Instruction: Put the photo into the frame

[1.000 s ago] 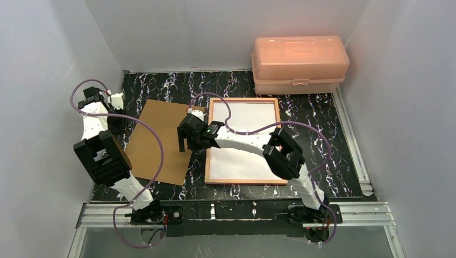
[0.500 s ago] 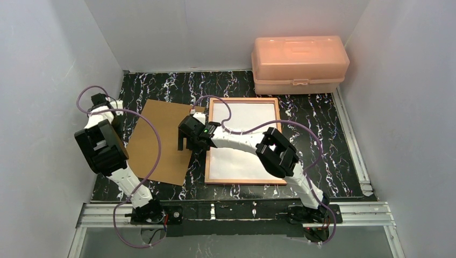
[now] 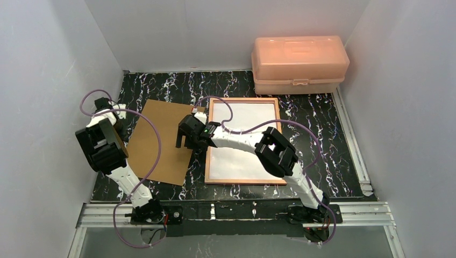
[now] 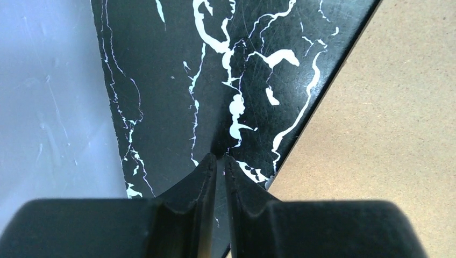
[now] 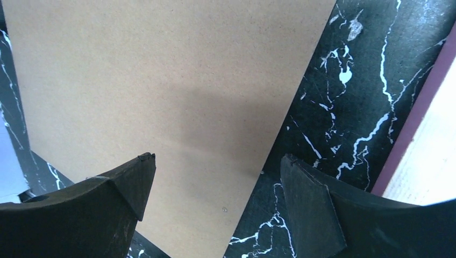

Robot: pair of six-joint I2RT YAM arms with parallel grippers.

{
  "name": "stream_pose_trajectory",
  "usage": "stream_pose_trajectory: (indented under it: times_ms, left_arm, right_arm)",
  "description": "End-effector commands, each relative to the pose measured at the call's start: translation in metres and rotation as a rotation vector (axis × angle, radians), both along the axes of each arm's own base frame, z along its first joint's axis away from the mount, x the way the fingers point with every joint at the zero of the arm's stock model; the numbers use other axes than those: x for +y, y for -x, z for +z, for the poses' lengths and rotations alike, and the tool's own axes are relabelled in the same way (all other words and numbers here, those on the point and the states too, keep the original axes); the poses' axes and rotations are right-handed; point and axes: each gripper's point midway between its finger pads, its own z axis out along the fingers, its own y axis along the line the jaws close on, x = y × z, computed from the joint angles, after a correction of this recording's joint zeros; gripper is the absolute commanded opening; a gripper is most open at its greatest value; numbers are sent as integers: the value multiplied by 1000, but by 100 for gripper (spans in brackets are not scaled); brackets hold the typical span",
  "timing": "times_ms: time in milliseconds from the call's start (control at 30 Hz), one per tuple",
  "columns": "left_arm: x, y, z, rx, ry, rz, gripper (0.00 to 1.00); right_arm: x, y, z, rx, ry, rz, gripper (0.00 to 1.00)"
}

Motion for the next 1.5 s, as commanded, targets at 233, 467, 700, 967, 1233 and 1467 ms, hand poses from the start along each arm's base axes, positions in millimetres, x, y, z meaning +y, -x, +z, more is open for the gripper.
stream_pose_trajectory:
  times_ms: [233, 467, 700, 967, 1233, 1467]
  left_arm:
    - [-73, 45, -42, 136, 281, -93, 3]
    - [-87, 45, -35, 136, 300, -151, 0]
    - [-96, 39, -28, 149, 302, -207, 0]
    - [-98, 36, -21, 160, 330, -274, 0]
    - [-107, 33, -24, 171, 345, -329, 0]
    - [-117, 27, -24, 183, 340, -358, 0]
  right_arm:
    - [12, 4, -12, 101, -106, -39, 95]
    - [22, -6, 32, 89, -276, -49, 95]
    - [18, -14, 44, 80, -305, -66, 95]
    - [14, -11, 34, 97, -297, -71, 95]
    - [18, -15, 53, 68, -332, -66, 95]
    - [20, -19, 87, 20, -390, -58, 95]
